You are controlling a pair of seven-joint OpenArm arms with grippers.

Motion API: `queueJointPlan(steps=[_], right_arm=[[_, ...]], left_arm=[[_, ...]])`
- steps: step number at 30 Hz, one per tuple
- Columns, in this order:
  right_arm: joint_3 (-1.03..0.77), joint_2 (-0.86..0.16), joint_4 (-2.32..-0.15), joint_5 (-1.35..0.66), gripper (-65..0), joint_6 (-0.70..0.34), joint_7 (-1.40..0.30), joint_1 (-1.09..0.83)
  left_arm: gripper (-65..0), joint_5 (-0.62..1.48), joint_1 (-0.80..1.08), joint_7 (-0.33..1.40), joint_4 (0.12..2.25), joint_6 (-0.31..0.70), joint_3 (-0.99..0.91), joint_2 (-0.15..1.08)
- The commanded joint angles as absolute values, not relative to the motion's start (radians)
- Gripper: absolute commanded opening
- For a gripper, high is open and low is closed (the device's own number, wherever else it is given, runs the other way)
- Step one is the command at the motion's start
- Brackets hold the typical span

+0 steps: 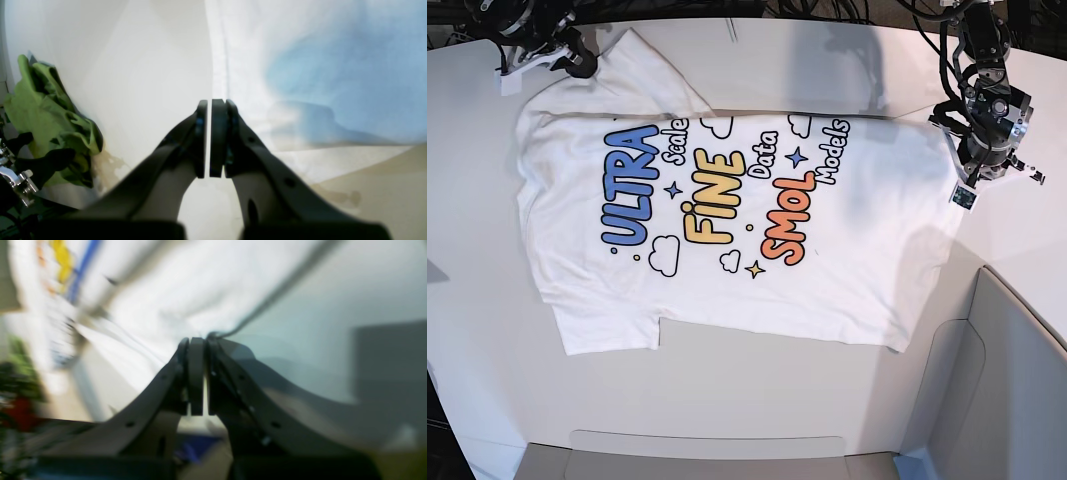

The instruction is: Layout the t-shirt on the table in an organized manner, then fold the t-shirt properly

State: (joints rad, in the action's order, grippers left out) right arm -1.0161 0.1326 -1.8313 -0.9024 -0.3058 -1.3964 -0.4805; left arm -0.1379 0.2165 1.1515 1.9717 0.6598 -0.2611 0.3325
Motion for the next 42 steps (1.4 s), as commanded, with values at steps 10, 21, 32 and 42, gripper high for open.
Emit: queueJointPlan(steps=[10,21,32,42], right_arm=[[-1.024,0.015,-2.041,-0.906,-65.0,-0.297,-1.396,-0.547],[-1.024,-0.048,-2.043,-0.906,-65.0,-0.295,-1.396,-0.596],[-1.02,-0.045,-2.043,-0.906,-65.0,-0.295,-1.396,-0.591],[-1.018,-0.047,-2.043,-0.906,-65.0,-0.295,-1.396,-0.598]], left_arm=[[-61.8,-0.147,0.219,1.147,1.985,0.657,-0.26,0.343],[-61.8,-0.143,0.239,1.147,1.986,0.657,-0.268,0.346],[-62.4,-0.139,0.134,1.251,1.991,0.662,0.013,0.343],[-65.0,0.01,-0.251,1.396,1.817,0.662,0.194,0.174]])
